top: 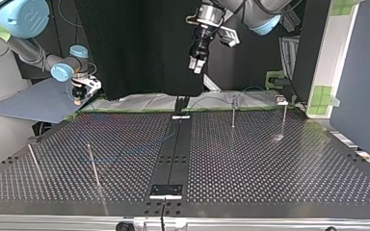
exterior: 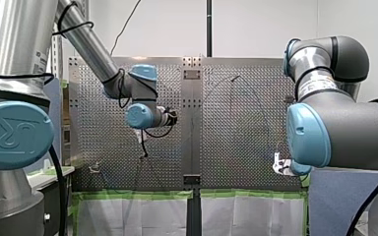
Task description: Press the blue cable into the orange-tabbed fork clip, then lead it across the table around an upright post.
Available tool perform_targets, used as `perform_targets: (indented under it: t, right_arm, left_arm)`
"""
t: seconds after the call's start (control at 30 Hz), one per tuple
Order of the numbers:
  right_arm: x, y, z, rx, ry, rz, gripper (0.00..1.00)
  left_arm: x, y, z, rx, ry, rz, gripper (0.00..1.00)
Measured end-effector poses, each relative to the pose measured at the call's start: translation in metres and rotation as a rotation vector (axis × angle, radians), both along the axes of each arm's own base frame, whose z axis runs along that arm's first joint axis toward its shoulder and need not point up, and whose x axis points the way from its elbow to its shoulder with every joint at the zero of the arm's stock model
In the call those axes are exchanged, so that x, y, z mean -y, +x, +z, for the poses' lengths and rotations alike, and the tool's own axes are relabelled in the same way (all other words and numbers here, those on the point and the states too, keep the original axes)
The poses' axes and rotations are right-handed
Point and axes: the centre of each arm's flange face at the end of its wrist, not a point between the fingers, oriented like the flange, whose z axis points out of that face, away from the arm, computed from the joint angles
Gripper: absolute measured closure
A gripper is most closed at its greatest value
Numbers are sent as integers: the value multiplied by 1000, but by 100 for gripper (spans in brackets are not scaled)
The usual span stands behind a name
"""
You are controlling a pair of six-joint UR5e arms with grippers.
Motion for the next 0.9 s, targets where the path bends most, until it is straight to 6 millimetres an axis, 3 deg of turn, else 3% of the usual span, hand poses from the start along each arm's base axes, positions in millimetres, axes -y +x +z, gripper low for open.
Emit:
perform_targets:
  t: [0.4, 0.9]
  right_arm:
    - [0, 0, 0, -1, 1, 2, 100]
    - [0, 0, 0, 0, 2, 3, 100]
  left_arm:
    - [-20, -29, -33, -23, 31, -62, 0]
    - [-22, -32, -36, -27, 32, -70, 0]
